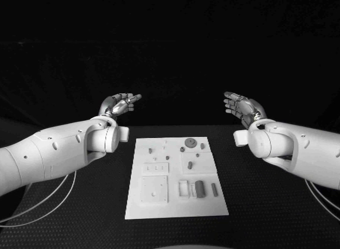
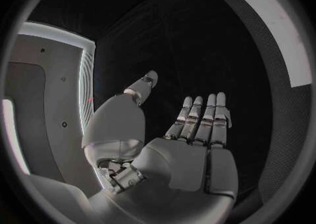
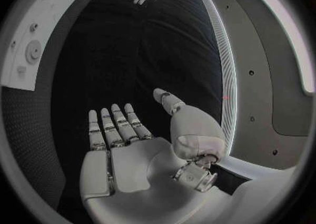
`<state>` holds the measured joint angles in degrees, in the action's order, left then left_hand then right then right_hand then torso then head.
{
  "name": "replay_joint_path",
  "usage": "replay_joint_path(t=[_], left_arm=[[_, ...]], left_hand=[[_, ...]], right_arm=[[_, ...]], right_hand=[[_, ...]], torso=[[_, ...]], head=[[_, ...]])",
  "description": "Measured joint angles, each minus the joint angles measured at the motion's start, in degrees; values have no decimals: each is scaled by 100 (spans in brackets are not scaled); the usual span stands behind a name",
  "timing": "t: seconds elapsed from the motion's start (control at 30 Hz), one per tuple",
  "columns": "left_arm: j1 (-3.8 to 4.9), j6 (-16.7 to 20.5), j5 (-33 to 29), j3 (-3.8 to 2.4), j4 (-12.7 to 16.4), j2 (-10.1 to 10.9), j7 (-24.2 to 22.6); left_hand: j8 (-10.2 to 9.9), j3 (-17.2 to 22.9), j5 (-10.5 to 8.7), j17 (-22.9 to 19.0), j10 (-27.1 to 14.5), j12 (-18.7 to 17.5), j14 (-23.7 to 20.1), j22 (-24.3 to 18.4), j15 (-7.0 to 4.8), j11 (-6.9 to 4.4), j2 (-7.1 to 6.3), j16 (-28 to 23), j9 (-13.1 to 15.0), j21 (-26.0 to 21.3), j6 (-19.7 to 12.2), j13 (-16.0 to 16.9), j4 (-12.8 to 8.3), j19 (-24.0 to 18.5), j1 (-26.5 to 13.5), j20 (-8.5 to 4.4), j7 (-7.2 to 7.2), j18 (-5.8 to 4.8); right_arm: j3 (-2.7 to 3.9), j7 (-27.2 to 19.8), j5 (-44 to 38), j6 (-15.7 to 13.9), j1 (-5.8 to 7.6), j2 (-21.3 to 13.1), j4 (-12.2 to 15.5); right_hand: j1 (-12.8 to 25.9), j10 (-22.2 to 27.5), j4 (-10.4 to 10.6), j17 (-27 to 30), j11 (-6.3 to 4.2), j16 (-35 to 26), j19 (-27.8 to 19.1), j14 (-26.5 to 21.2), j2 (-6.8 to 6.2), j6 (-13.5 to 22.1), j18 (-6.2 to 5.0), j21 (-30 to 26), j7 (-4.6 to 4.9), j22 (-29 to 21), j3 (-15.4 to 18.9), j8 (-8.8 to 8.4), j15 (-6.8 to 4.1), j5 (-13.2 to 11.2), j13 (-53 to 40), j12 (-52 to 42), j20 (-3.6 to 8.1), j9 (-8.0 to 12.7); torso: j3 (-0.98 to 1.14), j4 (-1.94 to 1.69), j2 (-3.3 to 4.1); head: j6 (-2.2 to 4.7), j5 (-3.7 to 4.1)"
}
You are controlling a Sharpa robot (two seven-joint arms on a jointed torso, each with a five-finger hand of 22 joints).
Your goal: Assemble the parts on the task board
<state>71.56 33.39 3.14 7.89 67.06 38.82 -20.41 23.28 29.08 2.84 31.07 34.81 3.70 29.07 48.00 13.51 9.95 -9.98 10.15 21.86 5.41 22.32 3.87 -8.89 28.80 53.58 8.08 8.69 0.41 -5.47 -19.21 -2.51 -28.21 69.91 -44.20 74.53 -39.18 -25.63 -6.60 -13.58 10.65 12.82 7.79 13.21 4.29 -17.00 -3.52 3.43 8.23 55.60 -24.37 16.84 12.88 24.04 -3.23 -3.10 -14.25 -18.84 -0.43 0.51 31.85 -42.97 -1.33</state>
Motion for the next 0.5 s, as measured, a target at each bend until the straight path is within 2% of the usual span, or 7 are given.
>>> replay_joint_path(t=[0.07, 0.17, 0.23, 0.37, 0.4, 0.43, 0.5], left_arm=[[83, -161, 60, 59, -178, -46, 120], [183, -391, 147, 124, -389, -106, 288], [217, -499, 192, 143, -458, -123, 366], [232, -650, 263, 151, -494, -131, 480], [231, -693, 279, 152, -467, -100, 505], [234, -745, 295, 152, -405, -49, 519], [233, -832, 322, 154, -353, 41, 546]], left_hand=[[0, 0, 0, 9, 0, 0, 0, 17, 0, 0, 0, 0, 5, 0, 0, 0, 0, 0, 0, 0, 0, 0], [0, 0, 0, 13, 11, 0, 0, 24, 0, 10, 0, 0, 5, 1, 0, 0, 0, 0, 0, 0, 0, 0], [0, 0, 0, 23, 59, 0, 0, 36, 0, -3, 0, 7, 17, 23, 0, 9, 0, 0, 0, 0, 0, 0], [64, -6, 0, 65, 224, 33, 139, 84, 8, 59, 71, 109, 53, 67, 85, 36, -38, 65, 70, -20, 2, 1], [101, -11, 0, 78, 304, 71, 210, 96, 1, 71, 101, 151, 72, 73, 167, 46, -96, 115, 101, -28, 8, 1], [141, -9, 0, 91, 375, 101, 280, 109, 5, 98, 129, 193, 89, 101, 262, 56, -150, 161, 137, -32, 12, 2], [201, 14, 0, 118, 531, 160, 461, 127, 15, 148, 196, 291, 116, 158, 420, 78, -240, 286, 205, -30, 25, 7]], right_arm=[[-55, 164, -57, 285, 102, 4, -163], [-131, 419, -151, 721, 237, 15, -386], [-160, 552, -201, 951, 296, 18, -485], [-196, 774, -295, 1331, 369, 21, -606], [-200, 810, -438, 1402, 376, 64, -692], [-205, 828, -672, 1424, 375, 127, -834], [-205, 852, -1096, 1439, 376, 186, -969]], right_hand=[[0, -49, -27, -19, -3, 27, 0, 0, 0, 0, 0, 0, 0, 24, -10, 31, 0, 0, -9, 0, 0, -22], [-113, -256, -186, -136, 25, 185, 28, 146, -8, -102, 1, 66, 10, 150, -21, 134, 64, 2, -33, -44, -29, -83], [-208, -423, -297, -246, 51, 318, 52, 297, -7, -175, 1, 108, 18, 312, -46, 202, 76, 2, -54, -88, -52, -140], [-512, -876, -535, -529, 94, 683, 290, 721, -91, -384, 1, 251, 29, 956, -180, 399, 130, 2, -100, -181, -31, -275], [-651, -1005, -627, -586, 116, 782, 449, 870, -130, -462, -97, 339, 33, 1362, -234, 450, 162, 2, -113, -218, -12, -295], [-771, -1103, -682, -614, 136, 846, 609, 980, -173, -526, -98, 421, 38, 1681, -287, 492, 192, 2, -123, -251, -1, -311], [-954, -1273, -781, -655, 157, 939, 852, 1169, -234, -651, -228, 523, 45, 1872, -344, 558, 216, 2, -137, -311, 19, -327]], torso=[[-1, 1, 1], [-1, 3, 2], [-1, 3, 4], [-1, 4, 4], [-2, 4, 4], [-4, 5, 4], [-10, 7, 4]], head=[[-5, 0], [-9, 0], [-10, 0], [-11, -1], [-14, -1], [-37, -7], [-62, -18]])
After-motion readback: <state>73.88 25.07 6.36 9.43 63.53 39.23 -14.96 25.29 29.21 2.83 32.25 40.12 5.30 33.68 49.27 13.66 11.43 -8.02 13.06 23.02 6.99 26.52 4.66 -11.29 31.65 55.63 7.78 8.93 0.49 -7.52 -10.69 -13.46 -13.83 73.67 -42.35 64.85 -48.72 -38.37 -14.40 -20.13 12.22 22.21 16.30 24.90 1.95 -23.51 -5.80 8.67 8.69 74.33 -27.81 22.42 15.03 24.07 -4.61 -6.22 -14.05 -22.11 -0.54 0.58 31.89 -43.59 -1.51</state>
